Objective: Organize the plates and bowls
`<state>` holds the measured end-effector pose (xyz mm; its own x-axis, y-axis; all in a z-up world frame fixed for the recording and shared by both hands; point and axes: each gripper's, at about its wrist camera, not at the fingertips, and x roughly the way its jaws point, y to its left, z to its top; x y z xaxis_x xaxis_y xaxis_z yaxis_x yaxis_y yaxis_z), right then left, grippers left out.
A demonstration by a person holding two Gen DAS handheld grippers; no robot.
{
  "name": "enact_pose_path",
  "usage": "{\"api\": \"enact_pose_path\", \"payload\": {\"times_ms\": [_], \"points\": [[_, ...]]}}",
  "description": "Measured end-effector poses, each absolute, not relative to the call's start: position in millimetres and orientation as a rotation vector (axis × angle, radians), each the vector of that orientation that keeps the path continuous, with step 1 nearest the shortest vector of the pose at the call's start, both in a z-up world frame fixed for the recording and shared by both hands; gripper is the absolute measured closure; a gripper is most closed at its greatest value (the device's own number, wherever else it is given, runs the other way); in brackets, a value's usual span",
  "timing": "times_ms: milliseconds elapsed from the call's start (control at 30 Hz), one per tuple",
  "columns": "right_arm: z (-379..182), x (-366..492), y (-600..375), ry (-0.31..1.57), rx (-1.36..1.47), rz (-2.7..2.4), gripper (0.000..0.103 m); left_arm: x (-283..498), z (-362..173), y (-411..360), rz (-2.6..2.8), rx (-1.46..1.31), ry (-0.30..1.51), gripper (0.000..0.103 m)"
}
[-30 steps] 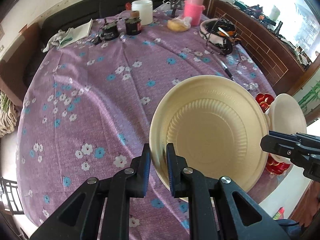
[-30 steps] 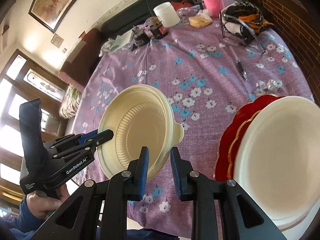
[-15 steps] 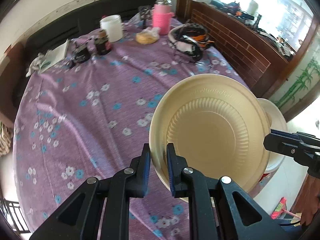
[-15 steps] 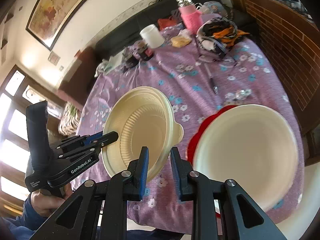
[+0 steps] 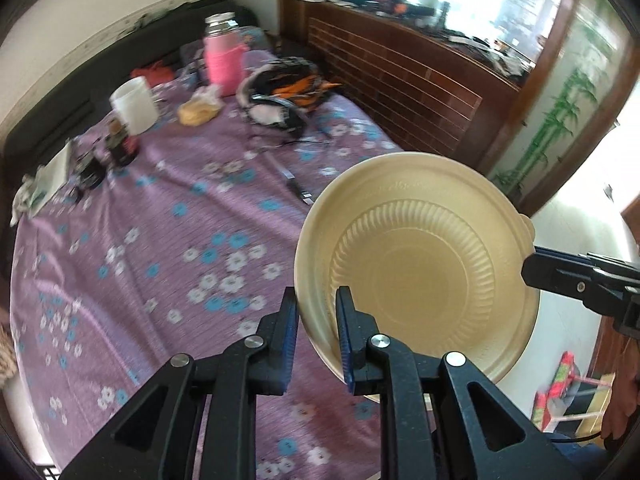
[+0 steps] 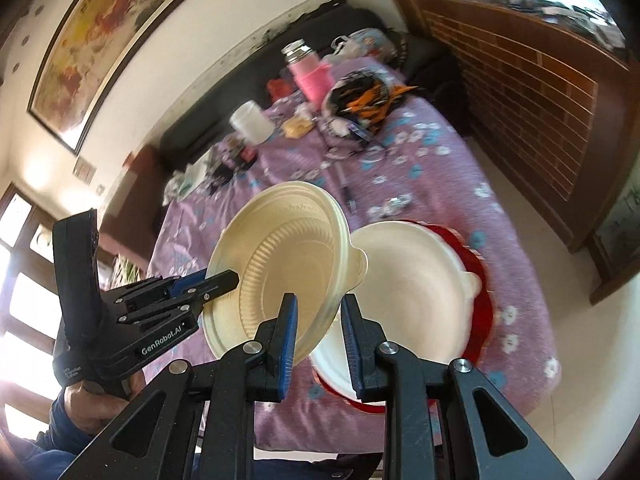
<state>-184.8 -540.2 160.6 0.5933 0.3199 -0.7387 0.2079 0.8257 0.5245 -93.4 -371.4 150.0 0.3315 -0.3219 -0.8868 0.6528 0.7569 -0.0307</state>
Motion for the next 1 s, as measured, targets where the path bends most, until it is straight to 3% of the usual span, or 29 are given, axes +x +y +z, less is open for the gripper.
{"api": "enact_pose_path", "payload": {"times_ms": [400,1000], "points": [[143,-218,-584,0.960,0.686,-0.041,0.079,-110,134,-420,-0.744,0.439,1.084,0.085],[110,-213,-594,1.033,0.732,-0.038,0.079,-109,113,-421,-0.726,0.440,1.140,0.085]]}}
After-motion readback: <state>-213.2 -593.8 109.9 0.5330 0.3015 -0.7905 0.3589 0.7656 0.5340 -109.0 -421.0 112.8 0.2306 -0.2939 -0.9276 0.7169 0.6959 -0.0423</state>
